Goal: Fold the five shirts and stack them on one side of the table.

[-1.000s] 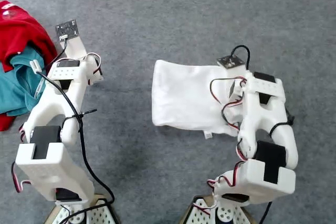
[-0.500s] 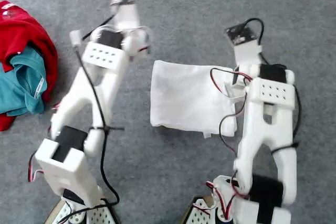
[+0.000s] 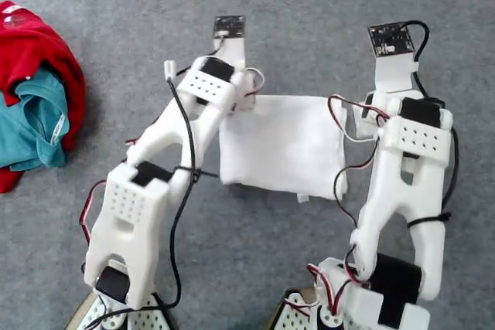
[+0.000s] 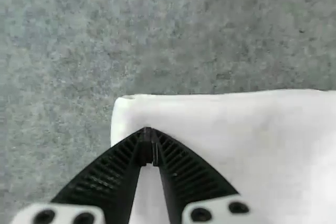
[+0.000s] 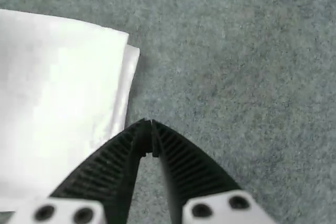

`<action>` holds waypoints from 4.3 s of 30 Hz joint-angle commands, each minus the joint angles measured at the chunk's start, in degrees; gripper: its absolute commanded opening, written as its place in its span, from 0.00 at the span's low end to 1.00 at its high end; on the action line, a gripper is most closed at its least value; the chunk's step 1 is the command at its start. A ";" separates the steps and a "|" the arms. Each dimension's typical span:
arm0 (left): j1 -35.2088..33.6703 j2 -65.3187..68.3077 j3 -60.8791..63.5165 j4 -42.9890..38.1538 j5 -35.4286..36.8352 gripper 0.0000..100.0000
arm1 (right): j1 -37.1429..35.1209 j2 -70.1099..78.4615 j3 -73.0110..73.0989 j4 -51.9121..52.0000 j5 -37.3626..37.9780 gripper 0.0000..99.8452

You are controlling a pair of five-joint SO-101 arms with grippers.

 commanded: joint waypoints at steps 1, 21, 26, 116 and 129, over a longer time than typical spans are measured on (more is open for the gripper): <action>-5.23 3.34 -6.81 -0.18 0.35 0.03 | 0.70 1.98 -3.21 -0.97 -0.62 0.01; -4.97 7.56 -20.09 10.99 -4.22 0.03 | -13.80 22.46 -24.40 0.18 1.32 0.01; -4.97 7.65 -20.09 11.16 -4.22 0.03 | -10.20 36.35 -24.75 -8.18 1.41 0.01; 1.19 -33.14 52.44 -9.14 -23.03 0.03 | -9.85 51.38 -41.01 4.57 5.10 0.01; 3.65 -58.46 56.40 -3.87 -22.86 0.03 | -9.85 52.09 -41.10 3.52 4.92 0.01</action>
